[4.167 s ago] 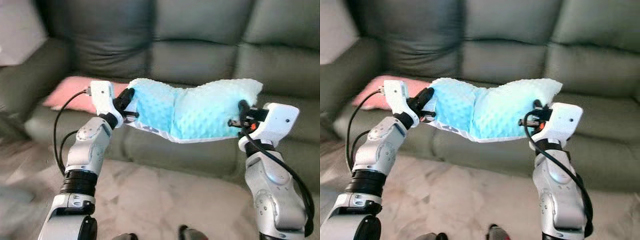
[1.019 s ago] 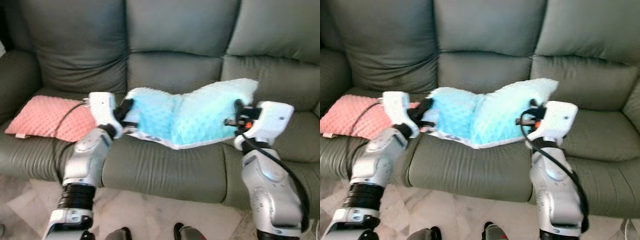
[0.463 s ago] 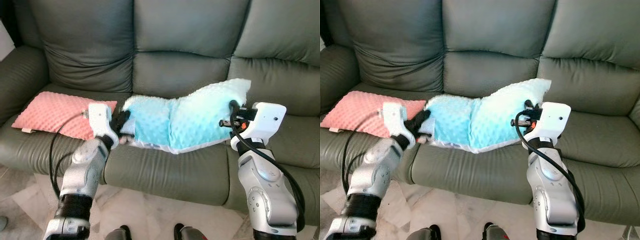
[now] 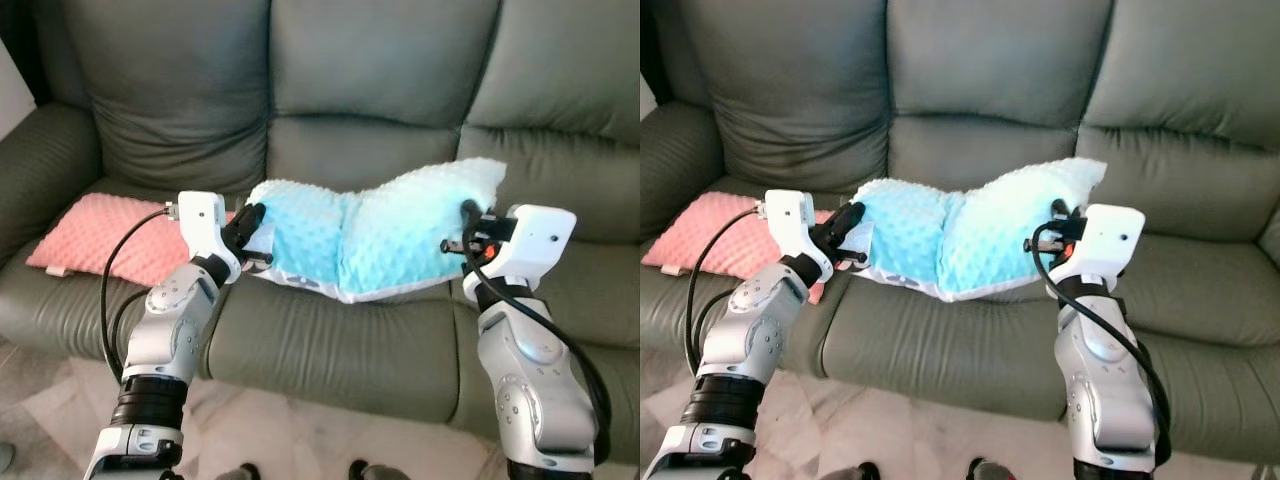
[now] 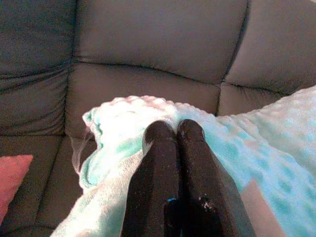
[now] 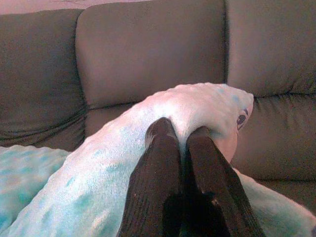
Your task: Move the pillow to the sofa
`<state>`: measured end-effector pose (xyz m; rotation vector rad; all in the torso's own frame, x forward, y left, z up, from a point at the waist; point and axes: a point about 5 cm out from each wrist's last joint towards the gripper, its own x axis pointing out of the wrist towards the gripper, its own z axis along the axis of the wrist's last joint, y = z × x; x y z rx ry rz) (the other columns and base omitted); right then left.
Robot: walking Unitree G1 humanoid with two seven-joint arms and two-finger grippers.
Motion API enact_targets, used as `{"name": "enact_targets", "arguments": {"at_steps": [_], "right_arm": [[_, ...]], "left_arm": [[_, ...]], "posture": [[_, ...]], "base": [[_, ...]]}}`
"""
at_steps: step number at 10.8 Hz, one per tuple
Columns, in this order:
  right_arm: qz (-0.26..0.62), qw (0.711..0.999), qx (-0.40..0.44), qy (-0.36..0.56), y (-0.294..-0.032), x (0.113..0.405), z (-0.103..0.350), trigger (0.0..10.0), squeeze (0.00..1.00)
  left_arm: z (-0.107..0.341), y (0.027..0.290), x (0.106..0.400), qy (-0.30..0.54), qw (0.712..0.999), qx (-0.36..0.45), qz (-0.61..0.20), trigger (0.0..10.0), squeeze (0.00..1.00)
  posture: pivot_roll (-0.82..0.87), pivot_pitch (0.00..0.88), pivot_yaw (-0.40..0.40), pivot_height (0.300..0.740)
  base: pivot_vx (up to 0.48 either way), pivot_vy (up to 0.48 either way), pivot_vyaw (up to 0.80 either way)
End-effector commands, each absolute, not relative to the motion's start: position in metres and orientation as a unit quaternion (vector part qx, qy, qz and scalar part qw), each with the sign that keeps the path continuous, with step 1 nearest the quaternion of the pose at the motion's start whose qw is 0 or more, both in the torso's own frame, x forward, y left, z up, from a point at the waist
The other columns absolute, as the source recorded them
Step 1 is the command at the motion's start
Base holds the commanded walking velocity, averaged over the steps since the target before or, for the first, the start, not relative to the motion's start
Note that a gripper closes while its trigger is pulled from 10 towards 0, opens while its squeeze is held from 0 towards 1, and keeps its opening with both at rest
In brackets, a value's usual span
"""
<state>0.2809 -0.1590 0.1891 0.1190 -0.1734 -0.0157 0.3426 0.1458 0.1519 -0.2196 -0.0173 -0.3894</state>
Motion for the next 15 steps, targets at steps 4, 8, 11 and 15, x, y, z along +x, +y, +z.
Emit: {"name": "enact_targets", "arguments": {"at_steps": [4, 8, 11, 15], "right_arm": [[-0.01, 0.994, 0.059, -0.092, -0.1593, 0.2809, 0.1907, 10.0, 0.0], [-0.011, 0.994, 0.057, -0.093, -0.1596, 0.2809, 0.191, 10.0, 0.0], [-0.011, 0.994, 0.056, -0.091, -0.1591, 0.2808, 0.1905, 10.0, 0.0], [-0.015, 0.995, 0.058, -0.083, -0.1596, 0.281, 0.1883, 10.0, 0.0]], "left_arm": [[0.1563, 0.1427, 0.3424, -0.018, 0.973, -0.103, -0.204, 10.0, 0.0], [0.155, 0.1413, 0.3425, -0.013, 0.972, -0.116, -0.205, 10.0, 0.0], [0.1533, 0.1407, 0.3416, -0.007, 0.972, -0.112, -0.207, 10.0, 0.0], [0.1511, 0.14, 0.3415, 0.0, 0.973, -0.111, -0.203, 10.0, 0.0]], "posture": [[-0.15, 0.162, 0.017, 0.74], [-0.16, 0.161, 0.016, 0.74], [-0.15, 0.164, 0.017, 0.74], [-0.15, 0.17, 0.016, 0.74]], "base": [[0.322, 0.0, 0.0], [0.219, 0.0, 0.0], [0.0, 0.0, 0.0], [0.0, 0.0, -0.2]]}}
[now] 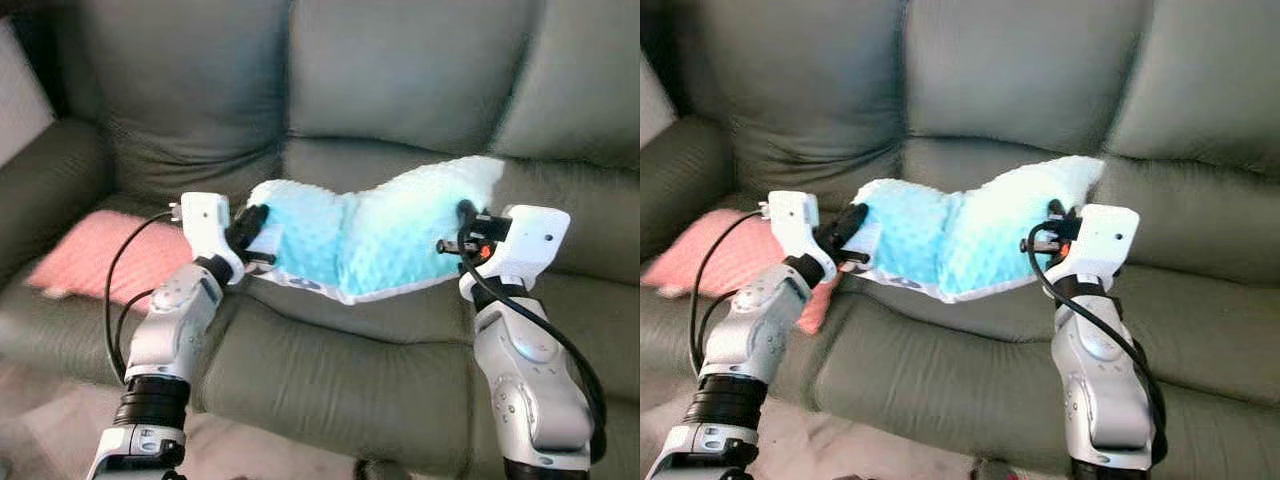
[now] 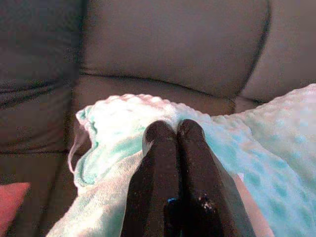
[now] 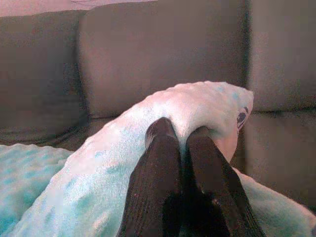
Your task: Move the pillow to the sofa
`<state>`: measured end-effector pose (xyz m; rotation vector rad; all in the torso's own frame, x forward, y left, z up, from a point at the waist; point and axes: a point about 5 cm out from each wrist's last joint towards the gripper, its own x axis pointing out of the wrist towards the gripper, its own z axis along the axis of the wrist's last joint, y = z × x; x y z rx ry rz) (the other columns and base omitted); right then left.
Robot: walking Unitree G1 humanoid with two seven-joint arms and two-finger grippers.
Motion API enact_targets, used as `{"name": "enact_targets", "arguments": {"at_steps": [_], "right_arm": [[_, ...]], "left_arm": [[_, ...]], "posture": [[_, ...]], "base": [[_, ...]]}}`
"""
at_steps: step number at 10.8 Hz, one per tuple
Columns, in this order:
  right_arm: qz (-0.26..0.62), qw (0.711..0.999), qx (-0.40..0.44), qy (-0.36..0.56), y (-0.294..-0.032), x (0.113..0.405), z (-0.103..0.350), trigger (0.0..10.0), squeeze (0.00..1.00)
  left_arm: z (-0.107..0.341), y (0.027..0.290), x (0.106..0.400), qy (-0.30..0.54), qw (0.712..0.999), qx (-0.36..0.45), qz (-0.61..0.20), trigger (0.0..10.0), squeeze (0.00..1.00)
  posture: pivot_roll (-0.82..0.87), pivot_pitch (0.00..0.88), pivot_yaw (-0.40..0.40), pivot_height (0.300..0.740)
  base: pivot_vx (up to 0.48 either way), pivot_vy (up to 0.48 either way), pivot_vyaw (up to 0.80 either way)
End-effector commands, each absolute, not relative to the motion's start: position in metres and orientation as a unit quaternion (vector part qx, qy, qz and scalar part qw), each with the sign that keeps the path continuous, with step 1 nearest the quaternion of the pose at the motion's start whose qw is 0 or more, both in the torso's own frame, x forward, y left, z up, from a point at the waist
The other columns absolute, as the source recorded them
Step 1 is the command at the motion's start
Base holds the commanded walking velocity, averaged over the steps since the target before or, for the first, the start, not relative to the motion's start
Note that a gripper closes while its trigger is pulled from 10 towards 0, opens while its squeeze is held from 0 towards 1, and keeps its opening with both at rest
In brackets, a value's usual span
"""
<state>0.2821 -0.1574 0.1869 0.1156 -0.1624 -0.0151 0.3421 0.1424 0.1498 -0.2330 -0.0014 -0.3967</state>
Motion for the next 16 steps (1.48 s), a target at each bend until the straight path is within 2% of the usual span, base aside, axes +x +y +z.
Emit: {"name": "enact_targets", "arguments": {"at_steps": [1, 12, 16], "right_arm": [[-0.015, 0.995, 0.057, -0.082, -0.1595, 0.2811, 0.188, 10.0, 0.0], [-0.013, 0.995, 0.055, -0.079, -0.1596, 0.2827, 0.1882, 10.0, 0.0], [-0.007, 0.995, 0.058, -0.079, -0.1575, 0.2823, 0.1875, 10.0, 0.0]], "left_arm": [[0.1506, 0.1407, 0.3416, 0.001, 0.973, -0.11, -0.201, 10.0, 0.0], [0.152, 0.1379, 0.3429, 0.009, 0.969, -0.143, -0.2, 10.0, 0.0], [0.151, 0.1373, 0.3422, 0.01, 0.968, -0.144, -0.203, 10.0, 0.0]], "posture": [[-0.15, 0.171, 0.016, 0.74], [-0.15, 0.172, 0.009, 0.74], [-0.15, 0.174, 0.009, 0.74]], "base": [[0.0, 0.0, -0.79], [0.0, 0.0, -0.79], [0.0, 0.0, -0.12]]}}
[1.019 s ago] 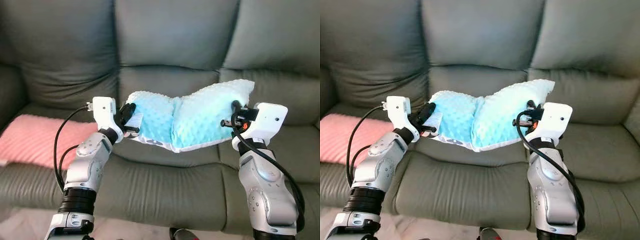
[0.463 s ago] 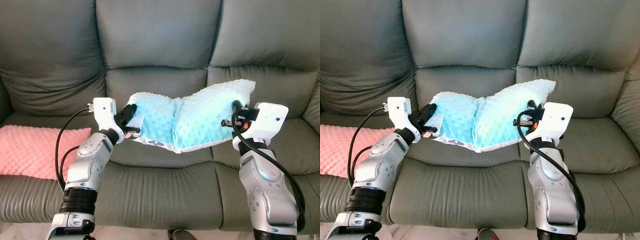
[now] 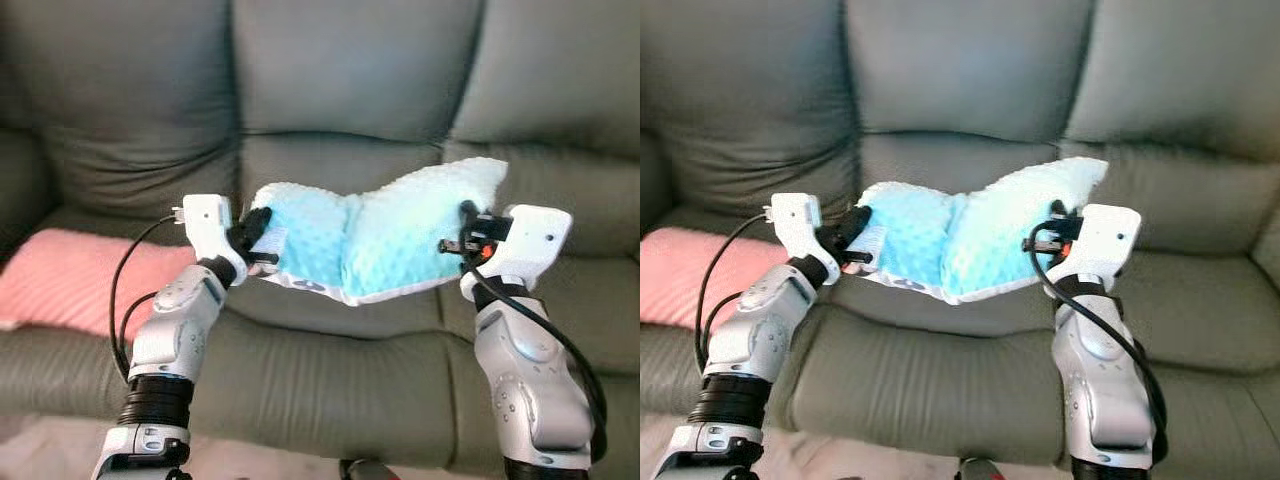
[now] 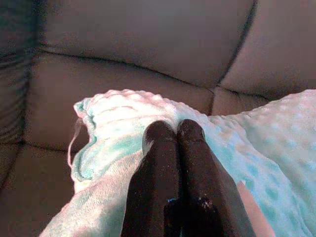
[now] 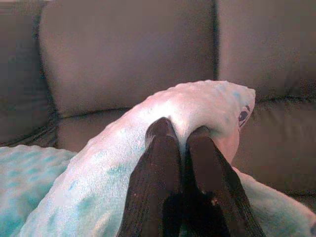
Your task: Move the pillow to the sofa
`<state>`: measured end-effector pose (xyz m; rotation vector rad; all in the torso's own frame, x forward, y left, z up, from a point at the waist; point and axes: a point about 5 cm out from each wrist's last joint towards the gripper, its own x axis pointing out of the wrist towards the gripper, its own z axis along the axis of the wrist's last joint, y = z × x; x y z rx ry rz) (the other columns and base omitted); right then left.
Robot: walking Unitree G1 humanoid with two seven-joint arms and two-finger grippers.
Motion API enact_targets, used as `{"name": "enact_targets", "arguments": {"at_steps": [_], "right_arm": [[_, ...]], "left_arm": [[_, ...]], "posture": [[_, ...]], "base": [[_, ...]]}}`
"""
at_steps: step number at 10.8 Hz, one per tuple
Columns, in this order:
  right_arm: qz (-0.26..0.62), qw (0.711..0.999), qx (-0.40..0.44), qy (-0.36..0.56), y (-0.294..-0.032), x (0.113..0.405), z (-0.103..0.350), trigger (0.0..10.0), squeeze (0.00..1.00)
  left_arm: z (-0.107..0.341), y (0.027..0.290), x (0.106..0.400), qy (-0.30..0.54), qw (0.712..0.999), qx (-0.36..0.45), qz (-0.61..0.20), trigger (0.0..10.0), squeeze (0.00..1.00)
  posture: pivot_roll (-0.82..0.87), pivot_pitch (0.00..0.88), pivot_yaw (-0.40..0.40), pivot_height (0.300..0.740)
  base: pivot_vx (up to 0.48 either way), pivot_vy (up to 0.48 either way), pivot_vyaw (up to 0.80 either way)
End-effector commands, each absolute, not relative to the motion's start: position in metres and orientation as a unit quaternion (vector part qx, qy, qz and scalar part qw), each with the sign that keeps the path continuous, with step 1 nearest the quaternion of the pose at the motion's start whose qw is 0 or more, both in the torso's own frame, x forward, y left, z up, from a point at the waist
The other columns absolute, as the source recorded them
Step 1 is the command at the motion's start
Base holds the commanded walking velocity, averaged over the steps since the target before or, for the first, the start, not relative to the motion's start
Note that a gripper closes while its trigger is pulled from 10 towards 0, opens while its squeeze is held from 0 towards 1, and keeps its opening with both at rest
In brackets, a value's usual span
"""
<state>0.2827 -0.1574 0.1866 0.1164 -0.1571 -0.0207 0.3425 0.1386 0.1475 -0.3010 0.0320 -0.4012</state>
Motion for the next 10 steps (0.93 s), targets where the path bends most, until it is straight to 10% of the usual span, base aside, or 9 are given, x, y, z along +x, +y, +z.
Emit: {"name": "enact_targets", "arguments": {"at_steps": [1, 10], "right_arm": [[-0.005, 0.995, 0.06, -0.077, -0.156, 0.282, 0.186, 10.0, 0.0], [-0.052, 0.997, 0.061, 0.014, -0.179, 0.296, 0.129, 10.0, 0.0]], "left_arm": [[0.147, 0.138, 0.343, 0.017, 0.969, -0.142, -0.201, 10.0, 0.0], [0.103, 0.146, 0.359, 0.056, 0.981, -0.077, -0.169, 10.0, 0.0]], "posture": [[-0.16, 0.174, 0.011, 0.74], [-0.15, 0.254, 0.042, 0.74]], "base": [[0.0, 0.0, 0.0], [0.0, 0.0, 0.0]]}}
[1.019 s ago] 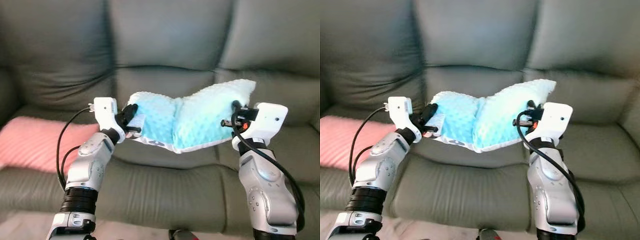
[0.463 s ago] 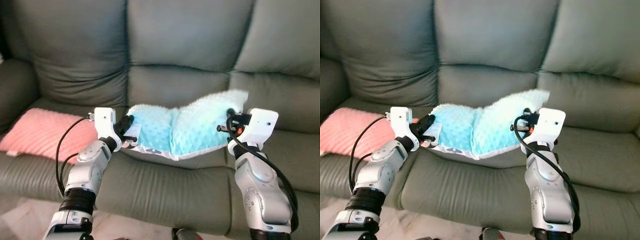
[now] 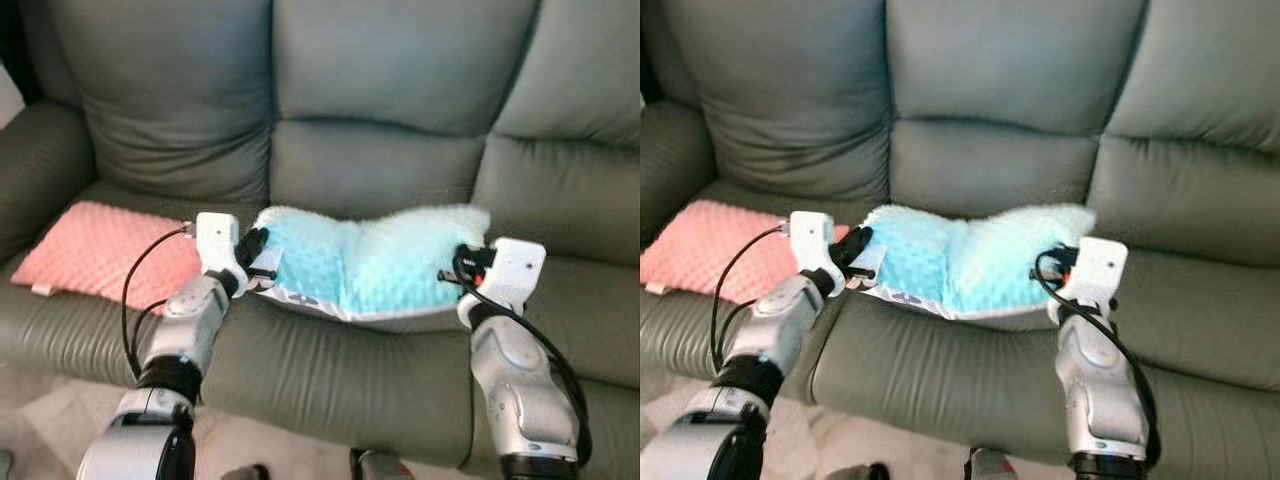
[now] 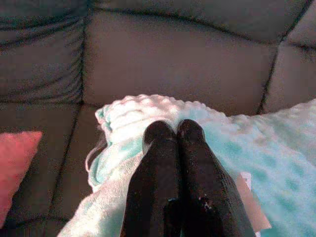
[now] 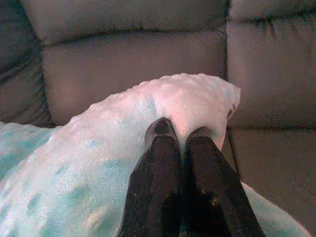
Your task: Move the pillow to the sofa
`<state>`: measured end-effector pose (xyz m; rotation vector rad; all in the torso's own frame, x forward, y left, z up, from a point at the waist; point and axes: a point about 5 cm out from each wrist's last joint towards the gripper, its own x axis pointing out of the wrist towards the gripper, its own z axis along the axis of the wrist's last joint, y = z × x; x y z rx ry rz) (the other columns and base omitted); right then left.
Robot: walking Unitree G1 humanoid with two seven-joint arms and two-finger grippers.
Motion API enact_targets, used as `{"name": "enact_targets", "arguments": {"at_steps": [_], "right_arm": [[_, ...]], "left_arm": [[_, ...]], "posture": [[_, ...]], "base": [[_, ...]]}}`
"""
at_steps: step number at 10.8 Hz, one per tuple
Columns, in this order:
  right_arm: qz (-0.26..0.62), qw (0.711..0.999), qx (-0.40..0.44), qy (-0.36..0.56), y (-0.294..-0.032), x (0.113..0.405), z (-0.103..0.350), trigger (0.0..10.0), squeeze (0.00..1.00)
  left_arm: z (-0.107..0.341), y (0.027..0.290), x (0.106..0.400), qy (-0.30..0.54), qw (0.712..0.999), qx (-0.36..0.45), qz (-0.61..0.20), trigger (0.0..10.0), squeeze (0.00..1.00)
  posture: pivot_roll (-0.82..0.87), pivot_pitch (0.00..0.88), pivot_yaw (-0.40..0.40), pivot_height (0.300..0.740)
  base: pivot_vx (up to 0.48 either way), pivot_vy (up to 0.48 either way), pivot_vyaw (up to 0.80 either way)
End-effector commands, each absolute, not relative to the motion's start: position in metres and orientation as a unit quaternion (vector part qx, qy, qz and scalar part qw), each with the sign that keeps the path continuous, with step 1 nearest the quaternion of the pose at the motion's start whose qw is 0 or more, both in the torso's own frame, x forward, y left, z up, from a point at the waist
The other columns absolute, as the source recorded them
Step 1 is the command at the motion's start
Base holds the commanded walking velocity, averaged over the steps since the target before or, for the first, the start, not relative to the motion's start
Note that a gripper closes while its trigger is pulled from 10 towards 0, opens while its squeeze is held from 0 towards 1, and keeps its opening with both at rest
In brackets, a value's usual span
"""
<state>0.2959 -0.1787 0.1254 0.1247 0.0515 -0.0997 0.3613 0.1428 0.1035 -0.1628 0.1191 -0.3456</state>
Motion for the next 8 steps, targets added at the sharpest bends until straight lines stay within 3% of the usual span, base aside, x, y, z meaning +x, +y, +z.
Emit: {"name": "enact_targets", "arguments": {"at_steps": [1, 4, 8], "right_arm": [[-0.057, 0.996, 0.06, 0.033, -0.18, 0.296, 0.12, 10.0, 0.0], [-0.056, 0.992, 0.047, 0.103, -0.193, 0.292, 0.082, 10.0, 0.0], [-0.061, 0.992, 0.018, 0.11, -0.211, 0.306, 0.077, 10.0, 0.0]], "left_arm": [[0.102, 0.138, 0.363, 0.062, 0.98, -0.064, -0.176, 10.0, 0.0], [0.09, 0.143, 0.362, 0.081, 0.986, -0.021, -0.143, 10.0, 0.0], [0.095, 0.143, 0.37, 0.09, 0.99, -0.042, -0.101, 10.0, 0.0]], "posture": [[-0.16, 0.278, 0.049, 0.74], [-0.18, 0.338, 0.059, 0.74], [-0.2, 0.373, 0.049, 0.74]], "base": [[0.0, 0.0, 0.0], [0.0, 0.0, 0.0], [0.0, 0.0, 0.0]]}}
